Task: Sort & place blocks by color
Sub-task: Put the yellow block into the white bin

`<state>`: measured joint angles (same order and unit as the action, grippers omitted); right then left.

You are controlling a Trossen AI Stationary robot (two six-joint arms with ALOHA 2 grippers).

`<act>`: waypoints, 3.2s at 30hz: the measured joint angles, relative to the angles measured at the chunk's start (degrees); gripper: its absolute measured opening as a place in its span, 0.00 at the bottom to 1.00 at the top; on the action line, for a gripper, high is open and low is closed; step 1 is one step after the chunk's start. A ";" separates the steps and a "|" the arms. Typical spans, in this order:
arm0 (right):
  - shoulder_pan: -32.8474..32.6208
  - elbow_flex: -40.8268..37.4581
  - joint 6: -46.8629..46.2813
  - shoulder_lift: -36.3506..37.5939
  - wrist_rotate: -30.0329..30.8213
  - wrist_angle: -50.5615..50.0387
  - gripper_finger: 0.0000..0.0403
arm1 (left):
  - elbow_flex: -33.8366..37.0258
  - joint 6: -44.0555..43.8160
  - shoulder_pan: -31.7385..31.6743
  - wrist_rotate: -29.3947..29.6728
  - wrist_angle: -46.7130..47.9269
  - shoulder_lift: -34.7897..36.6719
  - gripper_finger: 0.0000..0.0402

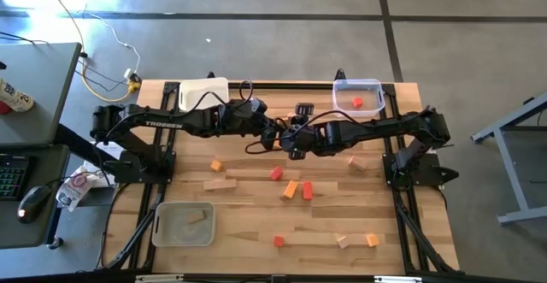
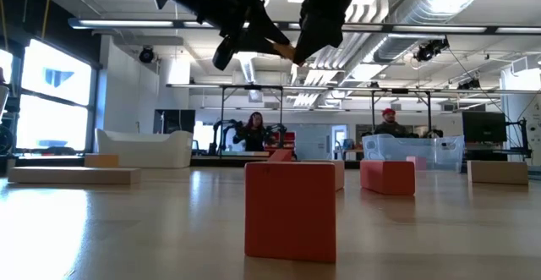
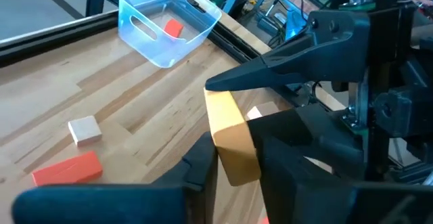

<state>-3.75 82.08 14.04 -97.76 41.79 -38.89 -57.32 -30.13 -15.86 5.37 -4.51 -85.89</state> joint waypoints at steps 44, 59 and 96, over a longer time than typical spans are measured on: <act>-2.74 0.02 -5.05 -0.02 3.43 -2.74 0.61 | -0.01 10.45 -1.60 0.27 6.18 0.95 0.11; -2.62 0.02 -14.28 -0.02 -3.67 -8.12 0.62 | -0.04 15.80 -8.95 9.94 31.27 11.90 0.12; -6.53 -0.46 -40.61 -0.50 -40.96 -18.97 0.62 | 0.00 18.34 -39.18 7.78 47.96 6.80 0.12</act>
<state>-10.28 81.62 -26.57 -98.26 0.83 -57.86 -57.32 -11.79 -55.04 13.15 43.45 -79.09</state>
